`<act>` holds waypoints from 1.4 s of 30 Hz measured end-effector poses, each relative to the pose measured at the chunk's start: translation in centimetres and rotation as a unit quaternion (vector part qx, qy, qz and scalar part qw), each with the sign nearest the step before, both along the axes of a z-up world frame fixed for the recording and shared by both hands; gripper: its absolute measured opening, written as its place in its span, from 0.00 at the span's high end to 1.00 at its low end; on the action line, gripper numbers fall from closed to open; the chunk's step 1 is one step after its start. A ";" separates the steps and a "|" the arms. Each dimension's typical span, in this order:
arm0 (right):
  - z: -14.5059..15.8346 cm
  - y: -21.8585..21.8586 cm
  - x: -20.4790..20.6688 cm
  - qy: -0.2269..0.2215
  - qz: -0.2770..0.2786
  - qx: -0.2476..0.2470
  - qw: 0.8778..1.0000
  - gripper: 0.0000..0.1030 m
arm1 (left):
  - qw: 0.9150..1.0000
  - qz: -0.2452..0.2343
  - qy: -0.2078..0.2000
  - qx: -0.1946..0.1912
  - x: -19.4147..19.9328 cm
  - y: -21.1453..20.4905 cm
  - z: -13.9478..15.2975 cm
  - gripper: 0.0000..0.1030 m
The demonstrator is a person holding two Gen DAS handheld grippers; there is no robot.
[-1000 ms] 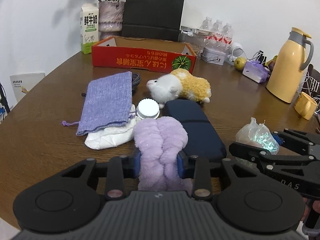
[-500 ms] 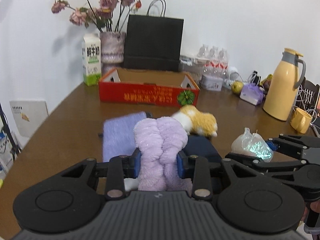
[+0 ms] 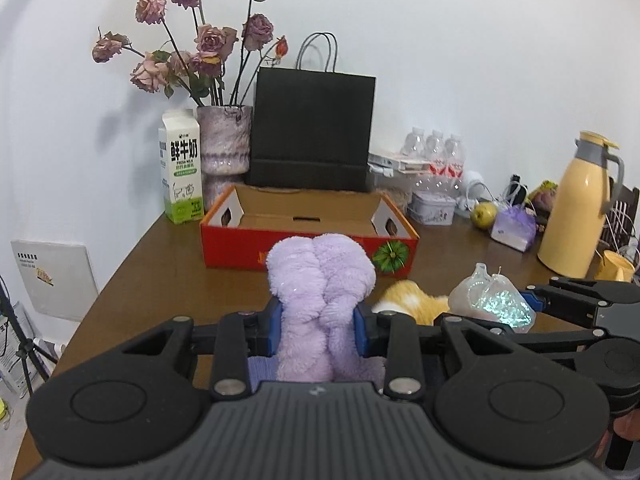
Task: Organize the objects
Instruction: 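Carry the bag and towel with both tools over the red box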
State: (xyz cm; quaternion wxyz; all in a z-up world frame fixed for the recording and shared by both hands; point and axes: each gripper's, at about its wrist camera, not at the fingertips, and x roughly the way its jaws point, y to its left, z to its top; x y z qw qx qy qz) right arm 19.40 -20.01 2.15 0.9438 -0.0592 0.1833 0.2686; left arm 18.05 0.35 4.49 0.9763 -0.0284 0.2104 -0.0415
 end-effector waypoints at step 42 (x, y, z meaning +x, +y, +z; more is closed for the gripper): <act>0.6 5.7 28.9 0.034 -0.048 0.021 0.998 0.56 | 0.999 0.026 0.015 -0.020 29.0 3.5 -0.4 0.67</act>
